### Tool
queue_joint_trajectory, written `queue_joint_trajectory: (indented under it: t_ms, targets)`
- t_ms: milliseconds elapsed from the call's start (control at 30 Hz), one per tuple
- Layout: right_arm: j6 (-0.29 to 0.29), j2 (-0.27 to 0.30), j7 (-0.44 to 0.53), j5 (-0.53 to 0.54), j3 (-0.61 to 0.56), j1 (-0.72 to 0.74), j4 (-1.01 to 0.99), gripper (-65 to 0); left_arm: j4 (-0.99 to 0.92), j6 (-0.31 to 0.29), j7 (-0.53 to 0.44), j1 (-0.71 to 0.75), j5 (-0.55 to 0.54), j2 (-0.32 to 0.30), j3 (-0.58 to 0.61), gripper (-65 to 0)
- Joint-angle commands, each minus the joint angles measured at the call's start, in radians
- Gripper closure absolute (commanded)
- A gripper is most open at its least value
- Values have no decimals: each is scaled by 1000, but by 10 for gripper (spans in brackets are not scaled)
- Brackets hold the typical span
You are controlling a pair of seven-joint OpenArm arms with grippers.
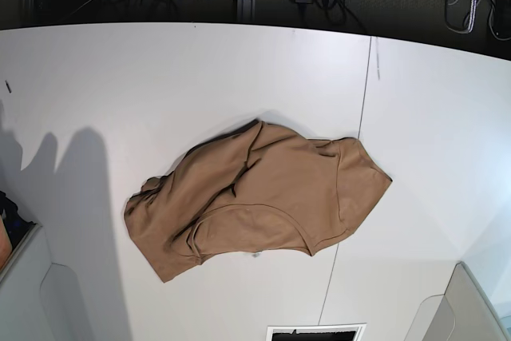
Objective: Layout the t-shirt on the table in an organized manner, then fold the t-shirt properly
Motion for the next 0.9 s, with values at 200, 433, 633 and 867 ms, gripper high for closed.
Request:
queue_joint_trajectory:
  t_ms: [200, 433, 633, 867]
  targets:
    - [97, 32, 6, -10, 2, -74, 129, 0, 158, -10, 20, 103, 51, 5, 0, -88]
    - [149, 100, 6, -6, 2, -209, 338, 0, 422, -9, 98, 238, 171, -2, 0, -89]
    - [151, 182, 6, 86, 2, -360, 537, 0, 653, -9, 97, 349, 174, -56, 0, -89]
    - [198, 285, 6, 158, 2, -539, 840, 0, 898, -2, 101, 453, 174, -150, -2, -89]
